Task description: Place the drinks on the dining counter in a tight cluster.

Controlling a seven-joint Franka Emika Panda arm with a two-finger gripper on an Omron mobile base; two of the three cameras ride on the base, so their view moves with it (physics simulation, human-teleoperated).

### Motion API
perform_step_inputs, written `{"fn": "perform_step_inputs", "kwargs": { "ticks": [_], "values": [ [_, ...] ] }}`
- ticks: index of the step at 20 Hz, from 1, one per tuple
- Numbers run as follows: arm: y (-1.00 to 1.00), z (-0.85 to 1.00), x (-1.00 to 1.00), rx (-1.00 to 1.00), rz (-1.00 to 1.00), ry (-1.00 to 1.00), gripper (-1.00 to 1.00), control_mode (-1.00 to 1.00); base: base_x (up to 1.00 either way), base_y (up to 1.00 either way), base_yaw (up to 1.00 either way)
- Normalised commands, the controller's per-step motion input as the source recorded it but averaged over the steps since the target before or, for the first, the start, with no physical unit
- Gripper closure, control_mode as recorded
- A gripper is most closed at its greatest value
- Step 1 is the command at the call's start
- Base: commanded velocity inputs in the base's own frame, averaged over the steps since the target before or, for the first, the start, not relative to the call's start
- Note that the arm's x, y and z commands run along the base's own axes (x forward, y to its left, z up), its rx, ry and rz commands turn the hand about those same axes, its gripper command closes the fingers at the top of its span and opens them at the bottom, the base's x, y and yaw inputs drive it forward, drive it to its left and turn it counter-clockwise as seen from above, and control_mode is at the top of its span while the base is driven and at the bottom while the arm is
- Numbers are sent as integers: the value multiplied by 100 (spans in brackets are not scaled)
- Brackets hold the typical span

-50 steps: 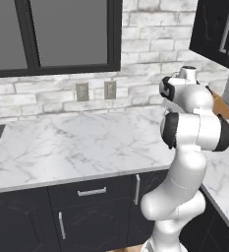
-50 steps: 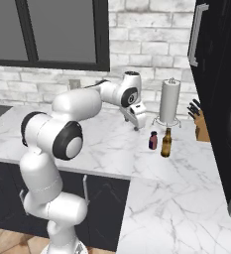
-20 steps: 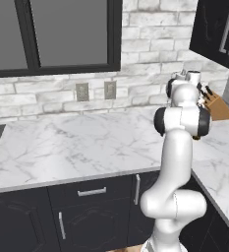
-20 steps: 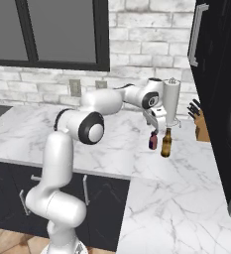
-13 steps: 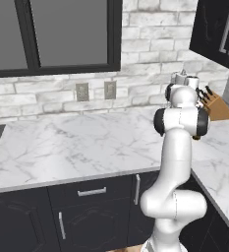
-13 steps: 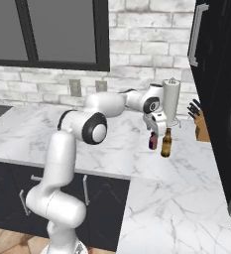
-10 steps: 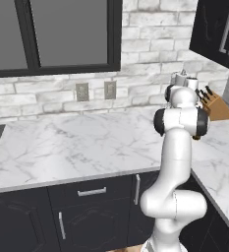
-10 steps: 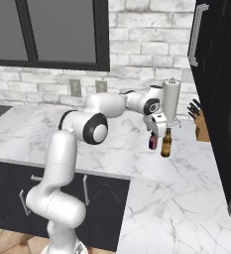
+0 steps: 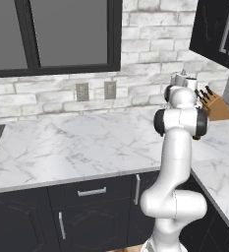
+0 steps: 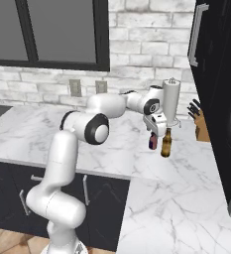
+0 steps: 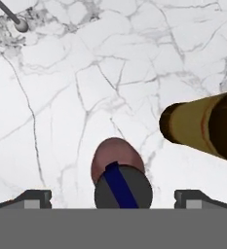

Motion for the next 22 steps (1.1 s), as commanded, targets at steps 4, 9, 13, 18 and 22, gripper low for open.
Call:
{"fn": "perform_step_inputs", "kwargs": {
  "ticks": [4,9,13,18,22],
  "values": [
    [-4,0,24,2,0,0,-100,-100,0,0,0],
    [-20,0,2,3,0,0,-100,-100,0,0,0],
    [-30,0,-12,9,-3,0,-100,-100,0,0,0],
    [-8,0,-2,9,-1,0,-100,-100,0,0,0],
    [18,0,0,8,0,0,-100,-100,0,0,0]
  ]
}}
